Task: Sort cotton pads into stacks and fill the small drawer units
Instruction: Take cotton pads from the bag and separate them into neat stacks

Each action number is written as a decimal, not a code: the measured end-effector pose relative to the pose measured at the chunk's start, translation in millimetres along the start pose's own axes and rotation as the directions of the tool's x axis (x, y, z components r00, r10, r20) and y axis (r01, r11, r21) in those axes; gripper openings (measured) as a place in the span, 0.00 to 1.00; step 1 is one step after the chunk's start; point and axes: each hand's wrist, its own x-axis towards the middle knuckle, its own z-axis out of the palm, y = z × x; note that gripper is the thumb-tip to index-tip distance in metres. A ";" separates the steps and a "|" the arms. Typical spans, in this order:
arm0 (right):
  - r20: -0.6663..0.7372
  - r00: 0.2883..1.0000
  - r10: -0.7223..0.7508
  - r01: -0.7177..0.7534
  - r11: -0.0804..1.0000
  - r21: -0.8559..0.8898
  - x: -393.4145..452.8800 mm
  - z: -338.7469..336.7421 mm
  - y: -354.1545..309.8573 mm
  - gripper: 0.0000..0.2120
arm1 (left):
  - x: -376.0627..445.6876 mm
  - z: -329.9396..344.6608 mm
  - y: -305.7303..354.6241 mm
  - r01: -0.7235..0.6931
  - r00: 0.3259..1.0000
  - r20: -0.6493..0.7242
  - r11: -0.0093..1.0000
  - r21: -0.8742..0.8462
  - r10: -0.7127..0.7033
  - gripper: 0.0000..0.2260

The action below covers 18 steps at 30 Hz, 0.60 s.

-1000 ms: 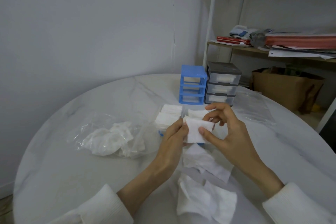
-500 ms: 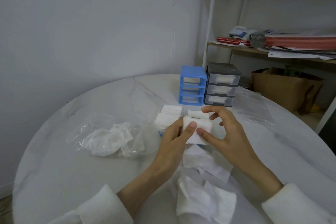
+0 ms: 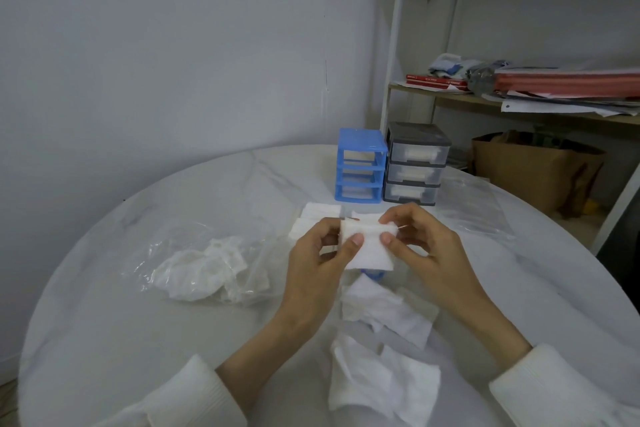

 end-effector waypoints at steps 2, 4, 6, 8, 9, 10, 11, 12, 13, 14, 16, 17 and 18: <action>-0.027 1.000 0.011 -0.012 1.000 -0.013 1.5 -3.5 1.0 0.08 | -0.3 0.1 -2.0 0.003 1.000 -0.024 1.000 0.012 -0.003 0.03; -0.055 0.998 0.018 -0.019 1.000 -0.017 2.5 -7.9 2.3 0.07 | 1.0 0.9 -4.4 0.003 1.000 -0.030 0.999 0.049 -0.002 0.04; -0.084 0.996 0.028 -0.029 0.999 -0.019 3.8 -11.9 4.1 0.08 | 3.4 2.7 -5.8 -0.002 0.999 -0.032 0.998 0.059 0.004 0.05; -0.126 0.991 0.052 -0.056 0.998 -0.030 5.6 -16.4 5.6 0.08 | 5.3 5.4 -5.5 -0.009 1.000 -0.024 0.998 0.070 0.011 0.06; -0.156 0.986 0.062 -0.069 0.997 -0.042 6.4 -19.4 6.6 0.09 | 5.1 7.6 -4.6 -0.017 1.000 -0.001 0.996 0.085 0.017 0.07; -0.192 0.979 0.070 -0.082 0.995 -0.055 7.8 -22.3 8.3 0.09 | 4.0 9.3 -3.8 -0.031 0.999 0.036 0.993 0.111 0.027 0.08; -0.230 0.970 0.079 -0.097 0.993 -0.072 9.0 -26.4 10.2 0.09 | 2.9 11.5 -2.8 -0.055 0.995 0.087 0.987 0.149 0.042 0.10; -0.262 0.961 0.091 -0.119 0.989 -0.091 10.3 -30.2 12.1 0.09 | 1.6 12.8 -2.6 -0.095 0.988 0.142 0.976 0.197 0.067 0.13; -0.287 0.952 0.103 -0.142 0.983 -0.118 11.4 -34.7 14.4 0.09 | 1.0 14.9 -3.0 -0.150 0.975 0.197 0.955 0.255 0.100 0.15; -0.304 0.946 0.117 -0.167 0.975 -0.145 11.9 -38.7 17.1 0.09 | 0.6 16.4 -3.6 -0.214 0.958 0.251 0.924 0.316 0.136 0.17; -0.306 0.937 0.166 -0.236 0.949 -0.209 12.4 -45.7 24.5 0.07 | 2.4 21.0 -5.3 -0.330 0.921 0.338 0.849 0.413 0.193 0.15; -0.293 0.936 0.195 -0.268 0.934 -0.236 11.9 -47.7 28.1 0.06 | 3.4 23.5 -6.1 -0.372 0.905 0.367 0.820 0.435 0.216 0.15; -0.278 0.937 0.212 -0.285 0.924 -0.254 11.4 -48.9 31.5 0.06 | 4.2 26.3 -6.3 -0.403 0.890 0.395 0.799 0.446 0.228 0.15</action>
